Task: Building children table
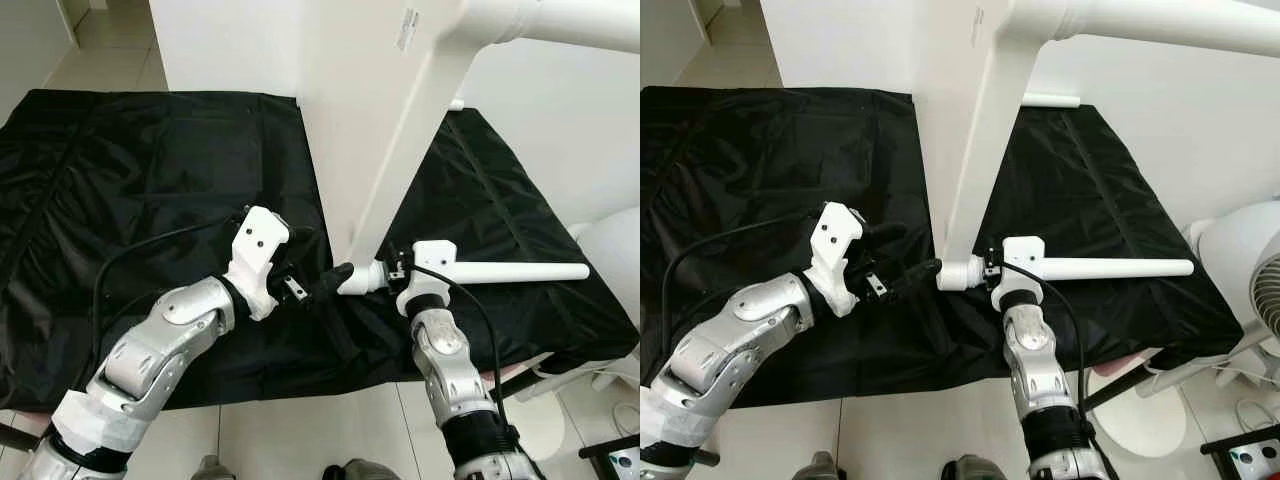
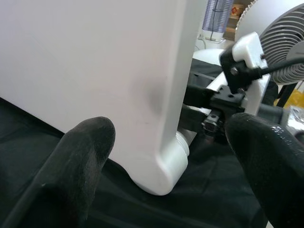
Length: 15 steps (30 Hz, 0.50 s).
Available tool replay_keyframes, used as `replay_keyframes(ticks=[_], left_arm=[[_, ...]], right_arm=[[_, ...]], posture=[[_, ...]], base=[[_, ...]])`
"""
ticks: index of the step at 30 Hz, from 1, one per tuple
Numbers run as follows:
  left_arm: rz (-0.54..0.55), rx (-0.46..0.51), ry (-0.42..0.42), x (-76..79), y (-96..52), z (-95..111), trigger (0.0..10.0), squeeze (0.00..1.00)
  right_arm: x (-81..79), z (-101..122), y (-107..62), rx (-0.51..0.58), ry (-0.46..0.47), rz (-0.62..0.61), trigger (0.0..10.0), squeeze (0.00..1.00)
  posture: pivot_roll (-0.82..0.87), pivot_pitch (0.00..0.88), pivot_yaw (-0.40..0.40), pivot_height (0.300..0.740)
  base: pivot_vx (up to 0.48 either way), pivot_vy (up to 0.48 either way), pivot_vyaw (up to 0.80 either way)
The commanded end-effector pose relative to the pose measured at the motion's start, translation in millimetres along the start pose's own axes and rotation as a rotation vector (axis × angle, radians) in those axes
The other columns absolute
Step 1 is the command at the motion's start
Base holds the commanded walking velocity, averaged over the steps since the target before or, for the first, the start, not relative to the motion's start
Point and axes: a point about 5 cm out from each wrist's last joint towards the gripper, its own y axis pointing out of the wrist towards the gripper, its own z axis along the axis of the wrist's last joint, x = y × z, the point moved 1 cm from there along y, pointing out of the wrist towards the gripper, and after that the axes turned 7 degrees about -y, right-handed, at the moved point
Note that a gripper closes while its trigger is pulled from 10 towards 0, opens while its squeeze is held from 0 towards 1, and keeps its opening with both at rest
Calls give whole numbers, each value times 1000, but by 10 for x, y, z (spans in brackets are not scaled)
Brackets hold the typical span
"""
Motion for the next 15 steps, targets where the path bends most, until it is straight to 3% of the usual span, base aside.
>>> replay_keyframes(ticks=[1,9,15], left_arm=[[-88,-12,10,42,-7,8,10000,0],[-112,-23,-5,44,-114,57,10000,0],[-125,-54,6,43,-165,29,10000,0]], right_arm=[[-73,-52,26,-24,-20,52,10000,0],[-362,-40,32,-23,-3,223,10000,0],[-414,-32,48,-16,14,254,10000,0]], posture=[[96,53,-82,740],[101,56,-93,740],[101,55,-94,740]], base=[[0,0,0],[0,0,0],[0,0,0]])
